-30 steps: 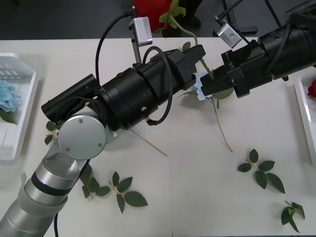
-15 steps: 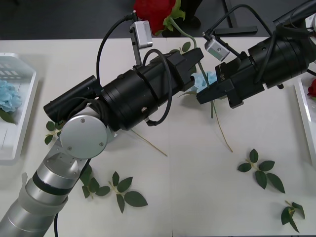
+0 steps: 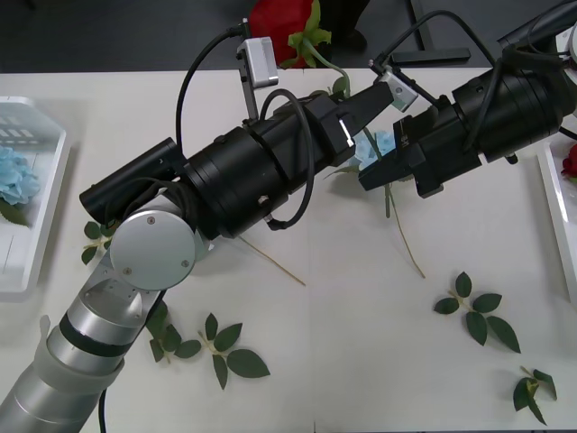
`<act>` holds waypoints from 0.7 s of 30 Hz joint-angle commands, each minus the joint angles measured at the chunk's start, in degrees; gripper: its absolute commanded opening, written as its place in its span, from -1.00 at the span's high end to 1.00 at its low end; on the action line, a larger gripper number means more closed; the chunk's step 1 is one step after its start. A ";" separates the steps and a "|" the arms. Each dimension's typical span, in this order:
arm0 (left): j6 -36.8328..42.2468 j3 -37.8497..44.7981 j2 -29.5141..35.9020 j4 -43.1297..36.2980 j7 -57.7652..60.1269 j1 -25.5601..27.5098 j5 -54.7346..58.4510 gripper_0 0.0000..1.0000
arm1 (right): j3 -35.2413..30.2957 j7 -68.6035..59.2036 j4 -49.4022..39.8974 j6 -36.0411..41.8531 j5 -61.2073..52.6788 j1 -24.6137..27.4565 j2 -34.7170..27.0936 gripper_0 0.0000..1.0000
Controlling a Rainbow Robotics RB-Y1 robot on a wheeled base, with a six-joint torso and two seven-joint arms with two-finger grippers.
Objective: Place the red flowers into the right box and the blue flowers into the left box. If a person shows an open palm, hand one flower to the person first, then continue sorting.
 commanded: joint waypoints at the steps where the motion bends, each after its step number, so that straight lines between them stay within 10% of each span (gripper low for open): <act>1: -0.68 -0.94 -1.48 -2.01 2.73 -2.33 0.56 -1.00 | 0.57 -2.26 0.10 -0.53 0.26 0.00 -2.33 1.00; 21: 2.84 6.09 8.01 -4.74 3.17 -2.50 10.14 -1.00 | 0.39 -12.28 19.35 -1.76 0.44 0.00 -9.98 1.00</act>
